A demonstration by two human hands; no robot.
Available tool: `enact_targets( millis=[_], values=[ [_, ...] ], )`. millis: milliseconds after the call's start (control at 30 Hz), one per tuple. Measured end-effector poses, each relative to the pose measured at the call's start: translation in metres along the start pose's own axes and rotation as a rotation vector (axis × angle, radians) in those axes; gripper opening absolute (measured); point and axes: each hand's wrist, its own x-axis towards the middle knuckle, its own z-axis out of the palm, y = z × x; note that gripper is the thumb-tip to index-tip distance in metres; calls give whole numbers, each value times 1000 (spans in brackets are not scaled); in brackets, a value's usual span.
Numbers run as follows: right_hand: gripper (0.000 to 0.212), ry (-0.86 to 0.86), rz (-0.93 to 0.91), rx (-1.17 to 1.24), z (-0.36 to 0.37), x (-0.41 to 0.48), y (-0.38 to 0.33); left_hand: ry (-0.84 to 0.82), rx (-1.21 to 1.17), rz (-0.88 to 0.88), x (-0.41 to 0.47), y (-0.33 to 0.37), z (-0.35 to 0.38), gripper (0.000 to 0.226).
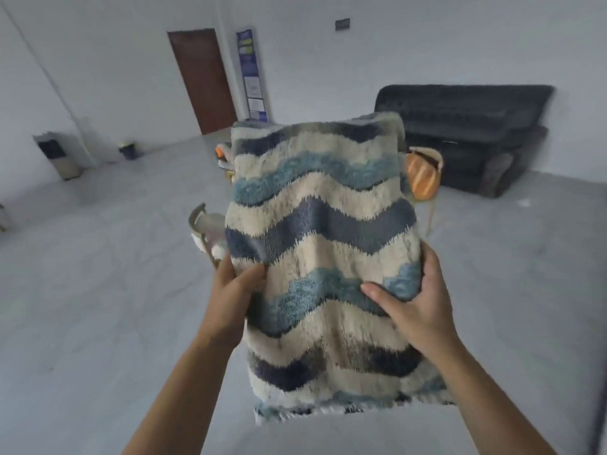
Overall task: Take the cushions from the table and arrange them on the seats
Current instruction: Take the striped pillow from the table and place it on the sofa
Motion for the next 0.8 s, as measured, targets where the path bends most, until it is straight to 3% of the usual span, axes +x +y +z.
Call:
enact_targets(
  millis=[67,267,400,600,667,800],
  values=[
    [98,24,-15,-73,-35,23,20,9,-35,-31,19,-12,57,63],
    [96,101,-12,-169,-118,132,78,28,-196,-87,100,-36,192,49],
    [100,95,4,-162,-133,209,123,-14,-248,-151,172,-60,241,86],
    [101,137,48,-196,-157,353,191,35,-255,-149,313,-86,346,69],
    [101,191,71,-206,-179,401,203,-38,-251,-166,360,-83,390,56],
    [99,292,114,-200,-234,483,226,-199,-214,-135,447,-83,486,59]
  ],
)
